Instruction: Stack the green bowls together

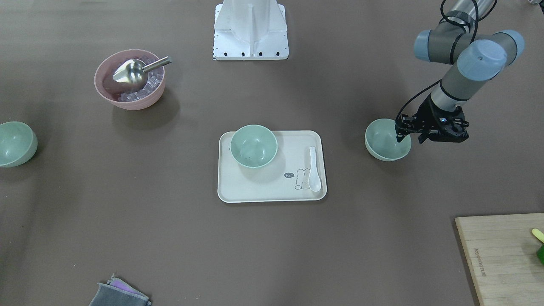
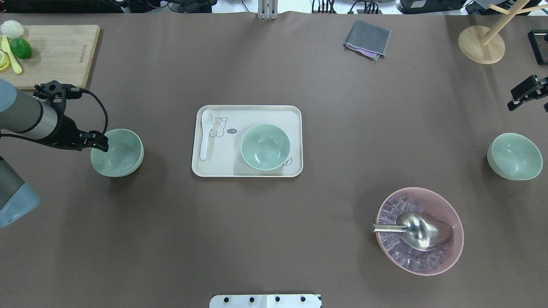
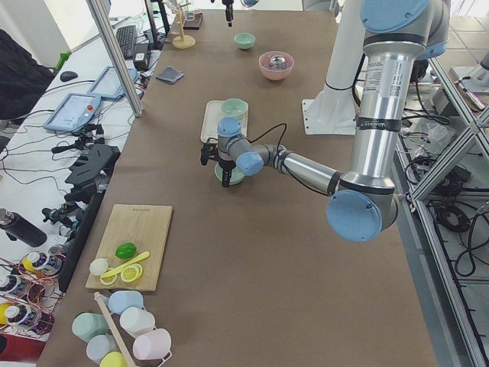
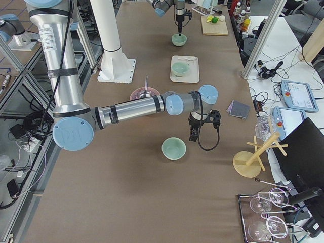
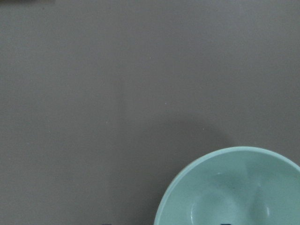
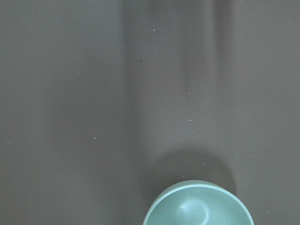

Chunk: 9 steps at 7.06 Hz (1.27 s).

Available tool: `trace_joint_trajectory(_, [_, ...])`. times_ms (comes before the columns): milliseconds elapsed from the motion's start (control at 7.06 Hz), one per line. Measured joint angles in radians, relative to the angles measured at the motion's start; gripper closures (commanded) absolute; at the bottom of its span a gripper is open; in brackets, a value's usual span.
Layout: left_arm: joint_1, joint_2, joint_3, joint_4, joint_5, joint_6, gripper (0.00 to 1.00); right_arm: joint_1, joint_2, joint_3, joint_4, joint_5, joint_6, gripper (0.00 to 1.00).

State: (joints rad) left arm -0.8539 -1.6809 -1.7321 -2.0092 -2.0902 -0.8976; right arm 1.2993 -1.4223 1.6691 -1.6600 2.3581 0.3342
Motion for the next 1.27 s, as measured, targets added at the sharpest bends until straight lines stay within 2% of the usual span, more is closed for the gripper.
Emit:
trace_joint_trajectory(142, [0.0,0.0,0.003,0.0,-0.001,0.002,0.53,0.0,-0.002,-0.001,-0.001,0.0,0.0,0.0])
trace_joint_trajectory(567, [0.001,0.0,0.005,0.001,-0.007,0.004,0.94,0.0,-0.003,-0.004,-0.001,-0.001,-0.001,0.0])
trace_joint_trajectory(708, [0.001,-0.001,0.006,0.002,-0.008,0.004,1.0,0.0,-0.003,-0.005,-0.001,-0.001,0.0,0.0])
trace_joint_trajectory(991, [0.001,-0.002,0.005,0.005,-0.01,0.004,1.0,0.0,-0.004,-0.006,-0.001,-0.002,0.0,0.0])
trace_joint_trajectory(1275, [-0.007,-0.002,-0.01,0.007,-0.062,0.003,1.0,0.0,-0.004,-0.008,-0.001,-0.003,-0.002,0.0])
